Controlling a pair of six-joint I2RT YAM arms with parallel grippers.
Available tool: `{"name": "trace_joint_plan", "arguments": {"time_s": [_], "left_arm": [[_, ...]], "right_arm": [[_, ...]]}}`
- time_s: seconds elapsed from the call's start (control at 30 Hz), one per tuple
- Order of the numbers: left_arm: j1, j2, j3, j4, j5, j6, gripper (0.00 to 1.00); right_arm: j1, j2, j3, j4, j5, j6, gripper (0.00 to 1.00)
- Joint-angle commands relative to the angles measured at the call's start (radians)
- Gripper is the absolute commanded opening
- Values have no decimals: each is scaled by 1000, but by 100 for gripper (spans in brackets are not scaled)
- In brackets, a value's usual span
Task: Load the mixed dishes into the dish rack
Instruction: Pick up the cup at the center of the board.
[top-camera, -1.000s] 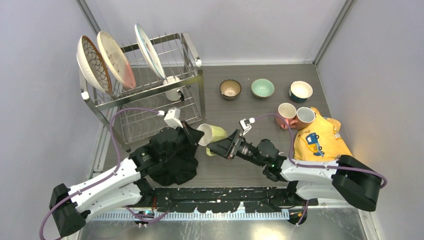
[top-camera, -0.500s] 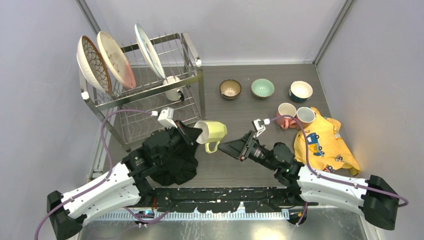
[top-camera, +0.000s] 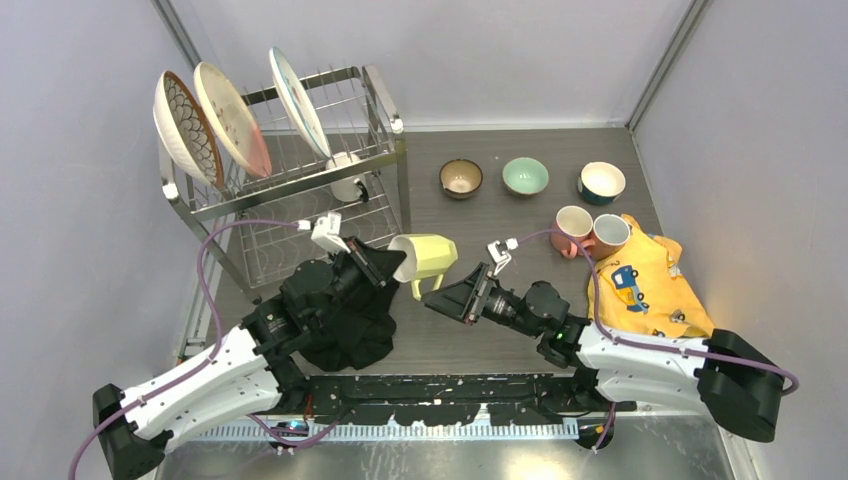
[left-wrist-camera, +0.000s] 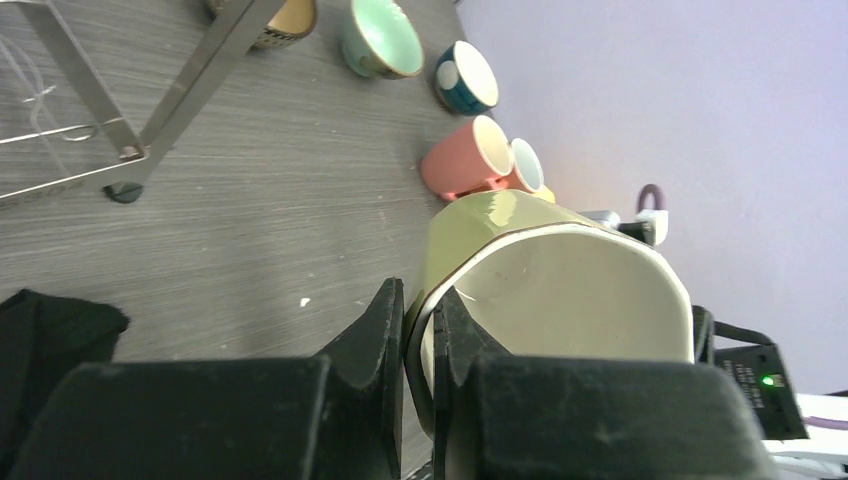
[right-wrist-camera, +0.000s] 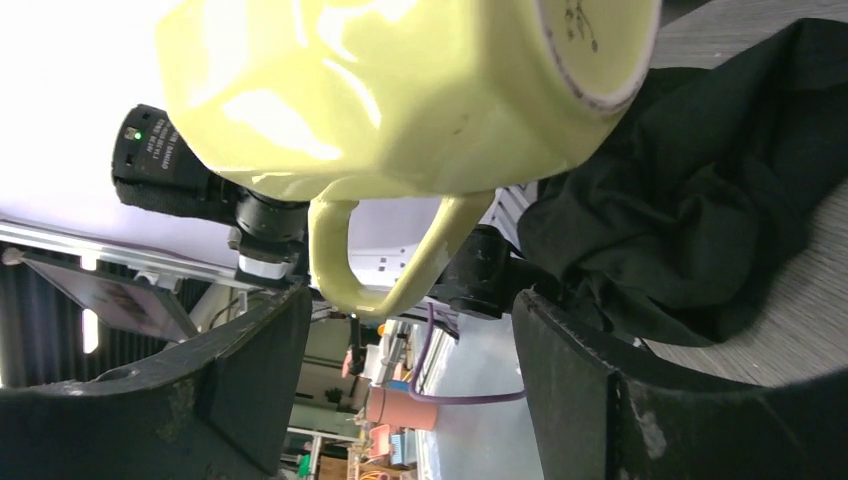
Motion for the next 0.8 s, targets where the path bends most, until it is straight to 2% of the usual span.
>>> {"name": "trace_joint_plan", "arguments": {"time_s": [0.0,0.17,0.3,0.4,0.67,0.77], "left_arm": [[-3,-30,36,265,28,-89,0],[-3,-28,5,324,51,-145,0],[-3,-34,-5,326,67,-173,0],[-3,-43,-12,324,82,-184,0],[-3,-101,-23,253,64,-159,0],[-3,-126,-33,222,45,-159,1]], "right_arm": [[6,35,79,180,-24,46,77],[4,101,102,346,-28,100,70],[5,137,137,394,-47,119,63],[4,151,141,426,-58,130,51],[6,163,98,518,-30,144,3],[6,160,97,513,-23,139,1]]}}
